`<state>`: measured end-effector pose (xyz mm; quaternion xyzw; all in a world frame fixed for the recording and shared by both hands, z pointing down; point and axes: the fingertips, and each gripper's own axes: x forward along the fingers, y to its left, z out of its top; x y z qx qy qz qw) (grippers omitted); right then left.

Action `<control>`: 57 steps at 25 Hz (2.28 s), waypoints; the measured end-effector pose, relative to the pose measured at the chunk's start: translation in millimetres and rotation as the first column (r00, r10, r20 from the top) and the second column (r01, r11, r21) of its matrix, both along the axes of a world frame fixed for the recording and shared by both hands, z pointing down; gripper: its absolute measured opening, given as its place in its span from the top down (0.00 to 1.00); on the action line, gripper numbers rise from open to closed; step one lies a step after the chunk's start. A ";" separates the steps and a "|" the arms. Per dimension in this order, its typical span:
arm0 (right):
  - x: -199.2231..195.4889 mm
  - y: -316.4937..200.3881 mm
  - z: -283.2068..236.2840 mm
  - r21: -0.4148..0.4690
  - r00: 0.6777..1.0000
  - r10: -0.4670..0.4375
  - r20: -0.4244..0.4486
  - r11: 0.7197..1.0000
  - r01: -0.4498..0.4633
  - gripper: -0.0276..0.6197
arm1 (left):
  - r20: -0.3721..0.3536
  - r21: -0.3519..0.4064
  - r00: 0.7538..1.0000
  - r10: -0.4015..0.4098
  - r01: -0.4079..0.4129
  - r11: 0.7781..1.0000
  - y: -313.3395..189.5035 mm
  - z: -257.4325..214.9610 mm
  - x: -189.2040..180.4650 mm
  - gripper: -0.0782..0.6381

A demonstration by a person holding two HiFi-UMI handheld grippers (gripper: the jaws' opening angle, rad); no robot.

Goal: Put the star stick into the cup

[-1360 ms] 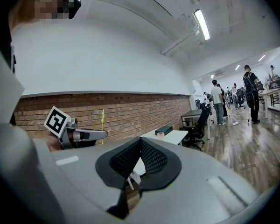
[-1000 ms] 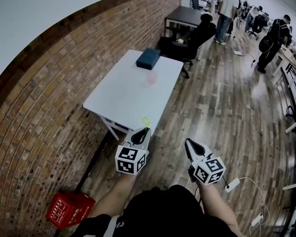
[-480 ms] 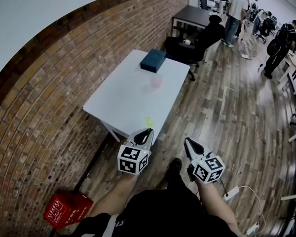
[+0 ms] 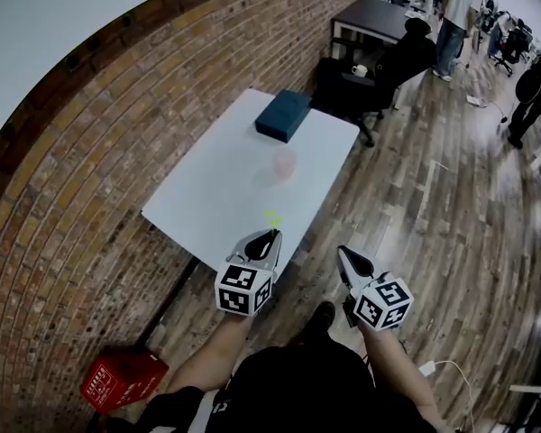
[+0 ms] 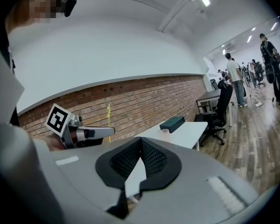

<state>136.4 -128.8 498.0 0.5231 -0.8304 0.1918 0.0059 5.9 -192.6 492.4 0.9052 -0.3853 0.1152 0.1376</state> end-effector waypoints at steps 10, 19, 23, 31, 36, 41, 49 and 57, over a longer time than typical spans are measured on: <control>49.6 -100.7 -11.2 -0.003 0.994 -0.107 -0.013 0.994 0.107 0.96 | 0.000 0.012 0.997 -0.072 0.072 0.997 -85.0 -8.7 56.1 0.86; 19.9 -166.1 -11.5 -0.014 0.992 -0.124 -0.038 0.992 0.124 0.96 | -0.014 0.002 0.995 -0.099 0.099 0.995 -135.0 -3.7 19.4 0.86; -5.2 -184.6 -8.6 -0.031 0.989 -0.139 -0.056 0.990 0.138 0.96 | -0.032 -0.009 0.996 -0.083 0.082 0.997 -149.7 1.1 5.4 0.86; -36.5 -206.3 -6.1 -0.046 0.983 -0.168 -0.079 0.985 0.165 0.96 | -0.046 -0.004 0.995 -0.087 0.087 0.996 -177.1 1.6 -22.0 0.86; -42.1 -222.6 2.5 -0.065 0.978 -0.194 -0.081 0.980 0.189 0.96 | -0.054 0.002 0.994 -0.095 0.095 0.995 -195.9 0.4 -23.3 0.86; -40.5 -243.7 14.5 -0.087 0.965 -0.249 -0.084 0.966 0.242 0.96 | -0.052 -0.025 0.989 -0.141 0.140 0.990 -218.0 12.9 -20.9 0.86; -10.8 -290.5 39.4 -0.135 0.965 -0.260 -0.040 0.958 0.252 0.96 | -0.033 -0.064 0.988 -0.150 0.147 0.987 -262.8 22.6 12.7 0.86; -6.7 -316.2 60.1 -0.173 0.950 -0.313 -0.008 0.936 0.307 0.96 | -0.028 -0.090 0.983 -0.179 0.176 0.980 -301.5 33.1 30.3 0.86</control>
